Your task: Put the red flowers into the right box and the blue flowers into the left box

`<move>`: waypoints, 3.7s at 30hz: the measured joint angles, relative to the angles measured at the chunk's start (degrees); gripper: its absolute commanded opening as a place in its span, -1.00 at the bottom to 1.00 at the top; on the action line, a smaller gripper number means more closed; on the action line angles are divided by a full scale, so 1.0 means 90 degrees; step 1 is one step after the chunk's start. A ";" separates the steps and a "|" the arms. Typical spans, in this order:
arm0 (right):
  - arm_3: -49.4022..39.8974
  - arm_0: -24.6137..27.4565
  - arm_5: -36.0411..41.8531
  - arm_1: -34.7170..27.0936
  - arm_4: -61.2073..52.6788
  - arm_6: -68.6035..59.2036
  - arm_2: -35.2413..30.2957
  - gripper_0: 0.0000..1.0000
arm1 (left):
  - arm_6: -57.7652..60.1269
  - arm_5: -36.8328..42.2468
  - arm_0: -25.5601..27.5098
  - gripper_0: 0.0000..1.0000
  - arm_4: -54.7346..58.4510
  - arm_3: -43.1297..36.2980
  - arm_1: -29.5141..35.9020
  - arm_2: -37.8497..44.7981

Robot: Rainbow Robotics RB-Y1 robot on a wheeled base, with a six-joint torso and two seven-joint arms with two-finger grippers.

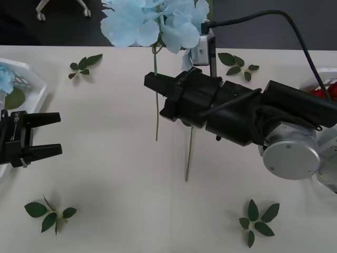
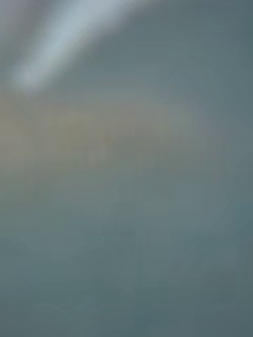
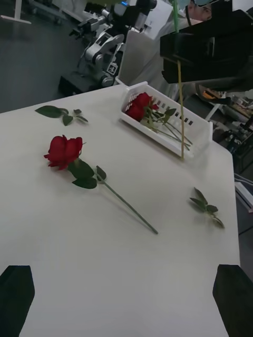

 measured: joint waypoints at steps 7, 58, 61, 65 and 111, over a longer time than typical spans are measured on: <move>0.0000 -0.0540 -0.0056 0.0000 0.0230 0.0021 0.0605 -1.00 | 0.0000 0.0000 -0.0010 1.00 -0.0003 0.0000 -0.0267 -0.0274; 0.0774 -0.1417 -0.0056 0.0647 0.0410 0.0372 0.1555 -1.00 | 0.0000 -0.0108 -0.0598 0.64 -0.1121 0.0000 -0.1877 -0.1211; 0.0774 -0.1417 -0.0056 0.0647 0.0410 0.0372 0.1555 -1.00 | 0.0000 -0.0108 -0.0646 -0.59 -0.1121 0.0000 -0.1877 -0.1213; 0.0774 -0.1417 -0.0056 0.0647 0.0410 0.0372 0.1555 -1.00 | 0.0000 -0.0108 -0.0646 -0.99 -0.1121 0.0000 -0.1877 -0.1215; 0.0781 -0.1419 -0.0057 0.0647 0.0410 0.0372 0.1555 1.00 | 0.0000 -0.0107 -0.0646 -1.00 -0.1107 0.0000 -0.1877 -0.1212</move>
